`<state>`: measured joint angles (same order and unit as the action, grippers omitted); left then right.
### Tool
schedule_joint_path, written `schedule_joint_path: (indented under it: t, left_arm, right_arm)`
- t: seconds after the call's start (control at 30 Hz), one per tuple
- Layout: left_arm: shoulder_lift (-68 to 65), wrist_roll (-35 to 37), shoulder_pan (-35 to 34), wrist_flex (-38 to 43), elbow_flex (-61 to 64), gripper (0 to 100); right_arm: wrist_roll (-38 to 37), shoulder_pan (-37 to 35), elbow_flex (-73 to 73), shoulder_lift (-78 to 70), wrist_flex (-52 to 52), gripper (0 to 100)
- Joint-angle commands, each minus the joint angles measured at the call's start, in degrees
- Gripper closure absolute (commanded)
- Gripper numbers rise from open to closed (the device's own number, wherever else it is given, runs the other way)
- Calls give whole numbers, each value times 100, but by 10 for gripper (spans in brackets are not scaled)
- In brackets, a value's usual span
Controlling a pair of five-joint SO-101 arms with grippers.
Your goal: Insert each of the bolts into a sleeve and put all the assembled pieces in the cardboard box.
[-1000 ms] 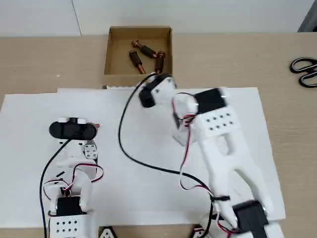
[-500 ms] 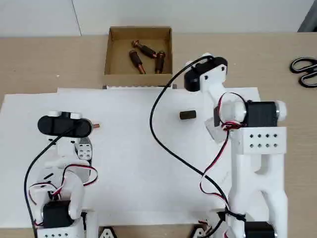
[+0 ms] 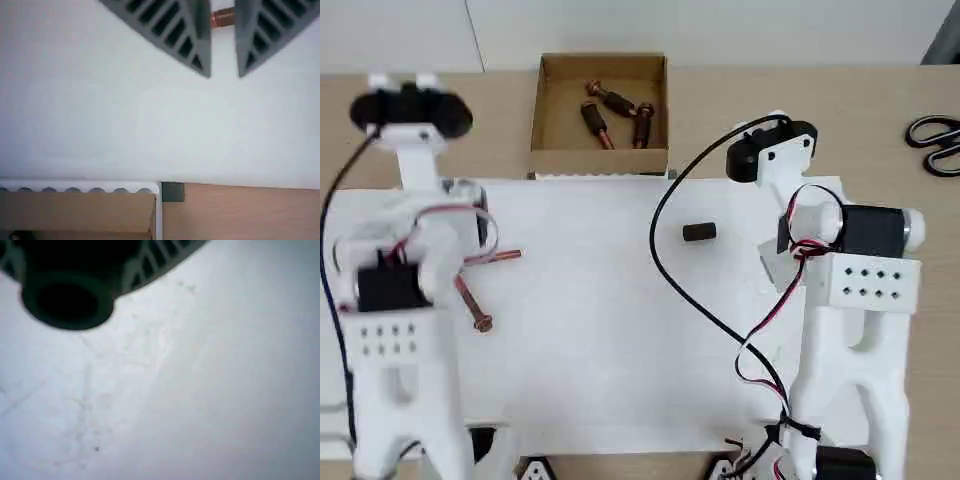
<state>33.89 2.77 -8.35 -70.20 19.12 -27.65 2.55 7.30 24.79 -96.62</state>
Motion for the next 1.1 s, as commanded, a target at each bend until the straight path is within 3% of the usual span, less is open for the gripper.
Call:
schedule_joint_path:
  t: [0.0, 0.17, 0.27, 0.43, 0.6, 0.73, 0.87, 1.07]
  left_arm:
    - [-1380, 325, 53, -589, -1543, 968]
    - [-2910, 448, 123, -1908, -2545, 975]
    - [-3578, 791, 105, -2171, -2835, 995]
    - [-4176, 2198, 149, -1934, -3020, 994]
    - [-4431, 4695, 185, -1908, -3020, 994]
    - [-4501, 6075, 193, -1890, -3020, 993]
    - [-4501, 6919, 18, -1793, -2993, 993]
    - [-4870, 7376, -255, -1679, -2993, 992]
  right_arm:
    - [202, 119, -18, 215, -22, 995]
    - [290, 163, 281, 215, -13, 995]
    - [290, 171, 545, 224, -13, 995]
    - [290, 163, 923, 752, 40, 995]
    - [255, 171, 1398, 1209, 40, 995]
    - [255, 171, 1741, 1464, 66, 995]
    - [255, 171, 1864, 1657, 75, 995]
    - [255, 171, 1864, 1763, 75, 995]
